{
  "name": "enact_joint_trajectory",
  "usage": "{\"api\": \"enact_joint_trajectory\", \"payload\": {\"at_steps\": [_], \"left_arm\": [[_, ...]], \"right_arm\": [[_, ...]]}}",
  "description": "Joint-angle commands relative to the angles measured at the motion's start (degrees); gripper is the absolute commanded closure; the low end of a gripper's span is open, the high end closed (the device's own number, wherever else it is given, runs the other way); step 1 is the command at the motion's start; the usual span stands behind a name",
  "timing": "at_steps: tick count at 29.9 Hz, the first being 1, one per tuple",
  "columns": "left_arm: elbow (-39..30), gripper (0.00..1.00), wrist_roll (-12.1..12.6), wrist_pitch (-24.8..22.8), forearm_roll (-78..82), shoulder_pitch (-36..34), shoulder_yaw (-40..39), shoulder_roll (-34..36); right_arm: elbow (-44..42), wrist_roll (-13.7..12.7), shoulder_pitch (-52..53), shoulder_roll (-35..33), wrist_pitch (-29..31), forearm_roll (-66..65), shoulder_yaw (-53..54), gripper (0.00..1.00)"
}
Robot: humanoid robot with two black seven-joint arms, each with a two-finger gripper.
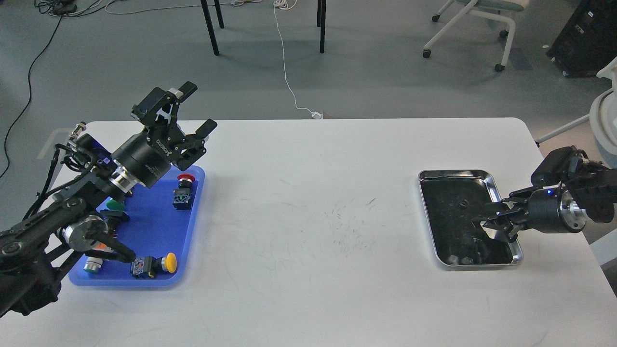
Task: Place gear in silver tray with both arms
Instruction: 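Carry the gear into the silver tray and open the right gripper, then raise the right gripper away from the silver tray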
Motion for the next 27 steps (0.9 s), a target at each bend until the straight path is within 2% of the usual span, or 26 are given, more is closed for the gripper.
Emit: {"api": "enact_joint_trajectory", "payload": {"at_steps": [1, 5, 12, 16, 20, 22, 27], "left_arm": [[0.01, 0.02, 0.00, 0.00, 0.00, 0.00, -0.18, 0.00], [0.01, 0.02, 0.00, 0.00, 0.00, 0.00, -0.18, -0.09], [0.01, 0.02, 0.00, 0.35, -0.09, 0.09, -0.44, -0.79], [0.10, 0.02, 0.00, 0.53, -0.09, 0.88, -1.32, -0.97], [0.62, 0.02, 0.00, 3.77, -0.26, 1.58, -2.46, -1.94], [0.71, 0.02, 0.00, 5.18, -0.44, 1.67, -2.46, -2.20], [0.97, 0.02, 0.57, 4.66, -0.88, 3.94, -5.17, -5.44]], "right_arm": [[0.01, 0.00, 0.00, -0.52, -0.05, 0.63, 3.80, 0.06], [1.06, 0.00, -2.10, -1.31, -0.05, 8.07, 12.41, 0.05], [3.53, 0.00, -11.85, -0.26, -0.05, 34.96, 29.54, 0.05], [3.26, 0.00, -18.88, 2.81, -0.31, 51.05, 41.84, 0.04], [3.35, 0.00, -27.84, 5.10, -0.22, 64.68, 57.21, 0.03], [3.18, 0.00, -31.89, 6.50, -0.22, 67.86, 63.38, 0.02], [2.56, 0.00, -39.28, 11.33, -0.31, 70.94, 73.50, 0.01]]}}
